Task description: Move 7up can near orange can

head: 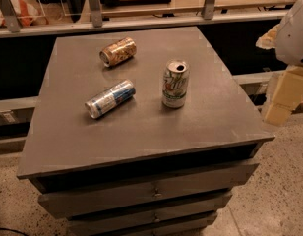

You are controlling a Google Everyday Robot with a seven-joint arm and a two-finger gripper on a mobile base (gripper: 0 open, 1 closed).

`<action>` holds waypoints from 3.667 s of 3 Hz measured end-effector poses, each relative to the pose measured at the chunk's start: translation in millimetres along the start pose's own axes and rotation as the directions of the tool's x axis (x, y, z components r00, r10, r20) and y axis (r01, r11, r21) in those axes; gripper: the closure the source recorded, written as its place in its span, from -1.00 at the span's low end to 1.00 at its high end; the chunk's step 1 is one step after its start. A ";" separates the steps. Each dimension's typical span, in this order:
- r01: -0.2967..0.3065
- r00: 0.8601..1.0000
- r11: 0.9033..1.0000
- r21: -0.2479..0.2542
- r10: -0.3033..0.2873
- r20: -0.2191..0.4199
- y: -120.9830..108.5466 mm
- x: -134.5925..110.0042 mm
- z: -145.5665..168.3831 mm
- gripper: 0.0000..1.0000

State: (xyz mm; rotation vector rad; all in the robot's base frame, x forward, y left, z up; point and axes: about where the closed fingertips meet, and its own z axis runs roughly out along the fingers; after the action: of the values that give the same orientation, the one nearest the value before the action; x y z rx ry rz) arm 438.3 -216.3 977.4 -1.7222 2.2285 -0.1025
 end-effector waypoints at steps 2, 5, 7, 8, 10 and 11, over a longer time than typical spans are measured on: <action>-0.008 0.999 1.000 0.003 0.008 0.038 0.3 1.6 5.8 -1.00; -0.018 0.932 1.000 0.003 0.015 0.362 5.3 27.1 35.3 -1.00; -0.036 0.926 0.999 0.026 0.023 0.378 -6.4 27.4 41.2 -1.00; -0.075 0.890 0.997 0.036 0.050 0.452 -37.7 6.2 71.4 -1.00; -0.090 0.758 0.996 -0.013 0.077 0.647 -93.6 -59.7 117.2 -1.00; -0.009 0.689 0.997 -0.072 0.058 0.723 -110.1 -87.1 128.4 -1.00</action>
Offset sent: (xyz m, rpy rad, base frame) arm 0.0029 -0.0030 -0.0199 0.0943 -0.0094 0.0046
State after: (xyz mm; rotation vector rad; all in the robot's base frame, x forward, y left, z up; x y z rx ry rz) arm 597.7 -145.4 901.6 -1.3899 1.6548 0.5768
